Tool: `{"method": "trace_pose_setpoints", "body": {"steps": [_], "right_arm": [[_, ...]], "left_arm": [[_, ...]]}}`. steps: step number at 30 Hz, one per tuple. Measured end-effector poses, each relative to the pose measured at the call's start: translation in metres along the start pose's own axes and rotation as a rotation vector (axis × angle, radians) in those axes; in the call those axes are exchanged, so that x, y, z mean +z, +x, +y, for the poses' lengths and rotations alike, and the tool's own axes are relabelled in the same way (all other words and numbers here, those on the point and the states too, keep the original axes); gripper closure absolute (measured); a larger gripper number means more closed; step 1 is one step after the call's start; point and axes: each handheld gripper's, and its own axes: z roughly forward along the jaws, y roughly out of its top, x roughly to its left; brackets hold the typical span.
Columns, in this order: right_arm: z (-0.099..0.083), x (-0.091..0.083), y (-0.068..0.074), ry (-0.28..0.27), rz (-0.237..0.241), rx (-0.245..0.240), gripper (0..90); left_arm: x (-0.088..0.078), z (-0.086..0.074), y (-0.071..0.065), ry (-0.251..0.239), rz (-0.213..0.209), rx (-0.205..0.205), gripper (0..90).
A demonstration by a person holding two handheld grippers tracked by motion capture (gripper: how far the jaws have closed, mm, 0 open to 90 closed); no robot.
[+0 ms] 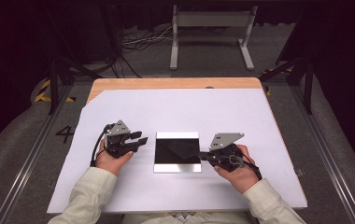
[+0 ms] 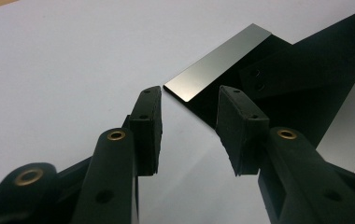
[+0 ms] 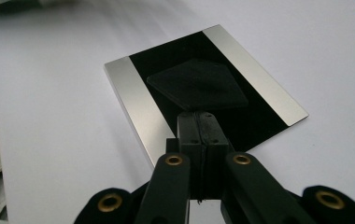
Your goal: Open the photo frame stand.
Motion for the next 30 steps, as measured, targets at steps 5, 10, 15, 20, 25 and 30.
{"method": "trace_pose_setpoints", "body": {"steps": [5,10,15,20,25,30], "right_arm": [[0.000,0.000,0.000,-0.008,-0.005,0.003,90.0],[0.000,0.000,-0.001,-0.004,0.001,0.003,90.0],[0.000,-0.001,-0.001,0.007,0.005,0.001,89.0],[0.000,-0.009,-0.004,0.002,0.004,0.007,85.4],[0.001,-0.016,-0.006,-0.013,-0.010,0.009,80.4],[0.002,-0.019,-0.009,-0.032,-0.015,0.024,73.2]], "left_arm": [[0.000,0.000,0.000,0.002,-0.001,0.002,61.1],[0.000,0.000,0.000,0.004,-0.001,0.003,61.1],[0.000,0.000,0.000,0.002,0.000,-0.001,61.0],[0.000,0.000,0.000,0.002,0.000,-0.001,61.0],[0.000,0.000,0.000,0.003,-0.001,0.000,60.9],[0.000,0.000,0.000,0.003,0.002,0.000,60.9]]}}
